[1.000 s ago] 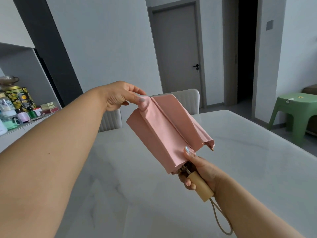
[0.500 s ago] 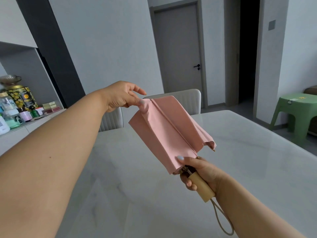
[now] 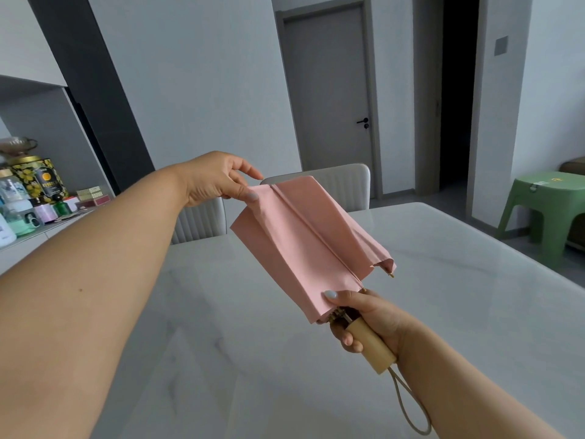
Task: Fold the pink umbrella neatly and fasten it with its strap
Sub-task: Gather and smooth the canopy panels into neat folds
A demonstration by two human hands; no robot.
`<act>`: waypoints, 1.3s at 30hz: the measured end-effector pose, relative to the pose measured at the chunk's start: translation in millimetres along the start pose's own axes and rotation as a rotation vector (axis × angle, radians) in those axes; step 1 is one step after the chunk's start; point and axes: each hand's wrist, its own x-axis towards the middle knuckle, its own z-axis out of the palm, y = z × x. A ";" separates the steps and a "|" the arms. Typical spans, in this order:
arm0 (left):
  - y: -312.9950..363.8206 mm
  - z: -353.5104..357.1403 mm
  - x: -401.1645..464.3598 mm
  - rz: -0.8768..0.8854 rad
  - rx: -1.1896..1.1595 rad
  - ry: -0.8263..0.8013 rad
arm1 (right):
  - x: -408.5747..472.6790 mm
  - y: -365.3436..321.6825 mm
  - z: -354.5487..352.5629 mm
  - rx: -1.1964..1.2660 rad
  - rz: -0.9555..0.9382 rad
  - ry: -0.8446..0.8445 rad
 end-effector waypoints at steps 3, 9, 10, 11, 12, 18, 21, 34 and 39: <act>5.3 -9.9 0.2 -0.003 0.024 0.005 | 0.2 0.2 0.5 -0.012 0.006 -0.013; 9.6 -13.5 -2.0 -0.079 0.014 -0.022 | 0.3 -1.2 2.6 -0.020 -0.008 -0.010; 8.3 -10.3 -2.0 -0.100 -0.038 -0.028 | -0.2 -1.2 2.6 -0.018 -0.017 -0.003; 8.4 -6.2 -3.2 -0.122 -0.089 -0.032 | -0.5 -1.1 2.6 -0.017 -0.028 0.009; 8.2 -1.7 -4.1 -0.142 -0.138 -0.033 | -0.7 -1.0 2.8 -0.015 -0.041 0.025; -4.5 37.8 -2.0 -0.142 -0.192 0.282 | 0.3 -0.9 6.4 -0.010 -0.074 0.101; -5.1 54.6 1.8 -0.182 -0.403 0.459 | 0.8 -0.9 7.3 -0.035 -0.080 0.151; -19.3 89.5 32.6 -0.422 -0.736 0.645 | 2.9 -1.2 2.1 -0.011 -0.117 0.172; 1.1 116.4 19.3 -0.380 0.059 0.979 | 1.8 0.2 10.6 -0.061 -0.098 0.215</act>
